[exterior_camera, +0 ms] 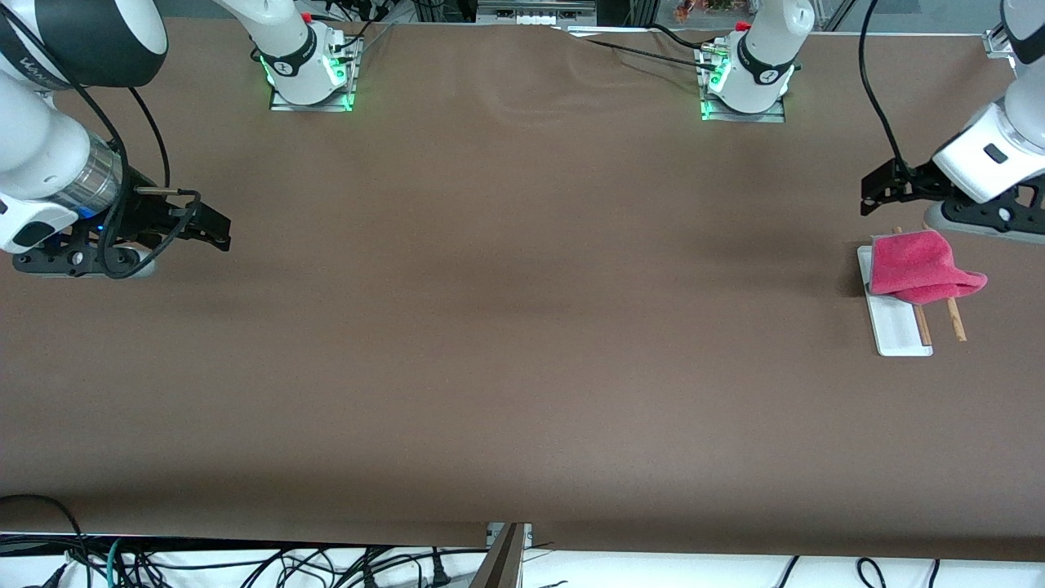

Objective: Pass towel and hang on rack

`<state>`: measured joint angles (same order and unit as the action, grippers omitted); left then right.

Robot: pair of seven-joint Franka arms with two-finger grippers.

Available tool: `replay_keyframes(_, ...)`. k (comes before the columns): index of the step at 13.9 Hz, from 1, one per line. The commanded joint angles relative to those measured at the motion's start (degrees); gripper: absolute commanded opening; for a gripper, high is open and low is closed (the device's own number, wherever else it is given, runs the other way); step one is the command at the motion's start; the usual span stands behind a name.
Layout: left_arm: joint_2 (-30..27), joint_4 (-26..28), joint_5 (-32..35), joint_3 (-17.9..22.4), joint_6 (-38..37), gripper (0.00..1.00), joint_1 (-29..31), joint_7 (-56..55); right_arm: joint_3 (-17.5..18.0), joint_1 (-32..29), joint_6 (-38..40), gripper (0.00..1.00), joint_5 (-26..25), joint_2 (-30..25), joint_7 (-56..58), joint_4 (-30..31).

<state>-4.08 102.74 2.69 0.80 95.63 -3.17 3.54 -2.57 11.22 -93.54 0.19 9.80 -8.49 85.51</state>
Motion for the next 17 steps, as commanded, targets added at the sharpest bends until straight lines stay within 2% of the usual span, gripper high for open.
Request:
replay_keyframes(1,-2.7,2.8,3.2,-6.5,1.1,1.00,3.7,-5.9,0.4,-0.4,0.1,1.00,0.2,-0.4,-0.6,-0.3)
replay_keyframes(3,-2.4,2.0,2.7,-5.5,1.3,1.00,2.5,-5.4,0.4,-0.4,0.1,1.00,0.3,-0.4,-0.7,-0.3)
replay_keyframes(5,-1.1,0.3,0.4,-0.3,2.1,1.00,-0.7,-5.1,0.4,-0.4,0.1,1.00,0.2,-0.4,-0.6,-0.3)
replay_keyframes(6,-0.6,0.0,-0.7,0.2,2.9,1.00,-0.6,-5.1,0.4,-0.4,0.1,1.00,0.2,-0.4,-0.7,-0.3)
replay_keyframes(8,0.3,-0.2,-0.7,0.0,6.8,1.00,0.1,-5.1,0.4,-0.4,0.1,1.00,0.2,-0.4,-0.7,-0.3)
replay_keyframes(14,0.7,-0.8,-1.4,-2.5,4.7,1.00,2.8,-5.4,0.4,-0.4,-0.2,1.00,0.3,-0.4,-0.7,-0.3)
replay_keyframes(17,0.9,-0.9,-1.4,-2.5,4.6,1.00,2.3,-5.4,0.3,-0.4,-0.2,1.00,0.3,-0.4,-0.7,-0.2)
